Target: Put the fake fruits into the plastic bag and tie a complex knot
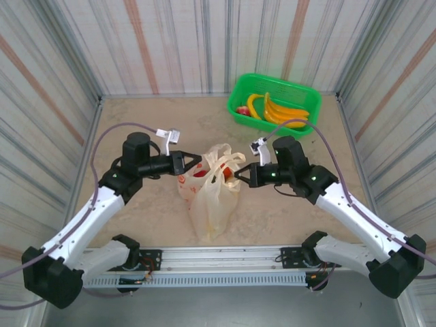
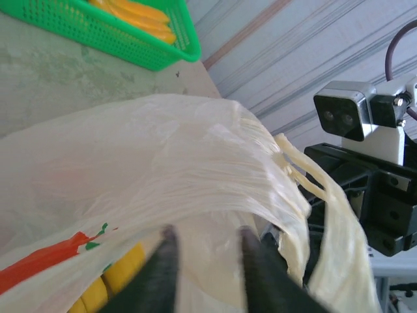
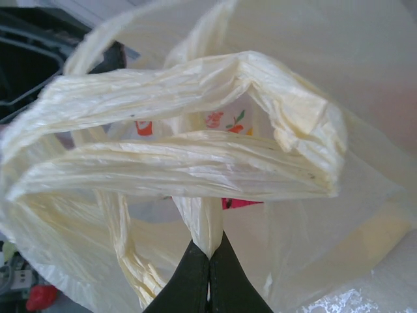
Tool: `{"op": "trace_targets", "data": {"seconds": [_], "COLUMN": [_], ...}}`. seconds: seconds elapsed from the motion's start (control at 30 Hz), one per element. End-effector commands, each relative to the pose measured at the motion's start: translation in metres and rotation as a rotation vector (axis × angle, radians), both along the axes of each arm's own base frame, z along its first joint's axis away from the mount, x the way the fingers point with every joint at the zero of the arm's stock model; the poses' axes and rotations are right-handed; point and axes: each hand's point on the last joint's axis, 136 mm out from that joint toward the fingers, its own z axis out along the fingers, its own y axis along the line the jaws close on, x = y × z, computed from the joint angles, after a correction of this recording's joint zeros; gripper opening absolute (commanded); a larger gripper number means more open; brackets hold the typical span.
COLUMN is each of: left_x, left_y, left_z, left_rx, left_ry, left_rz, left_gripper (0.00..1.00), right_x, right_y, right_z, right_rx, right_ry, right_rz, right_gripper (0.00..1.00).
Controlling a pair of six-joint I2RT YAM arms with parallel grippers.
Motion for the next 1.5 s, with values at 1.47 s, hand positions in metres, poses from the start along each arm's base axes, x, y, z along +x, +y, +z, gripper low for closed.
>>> {"op": "trace_targets", "data": {"seconds": [1.47], "left_x": [-0.061], "left_y": [-0.032], "left_z": [0.023], "left_rx": [0.398], "left_ry": [-0.405], "left_rz": [0.156], "left_gripper": [0.91], "right_x": [0.019], "right_y": [0.018], "right_z": [0.088], "right_rx": [0.083], "right_ry": [-0.157], "right_rz": [0.003], "right_gripper": [0.00]}}
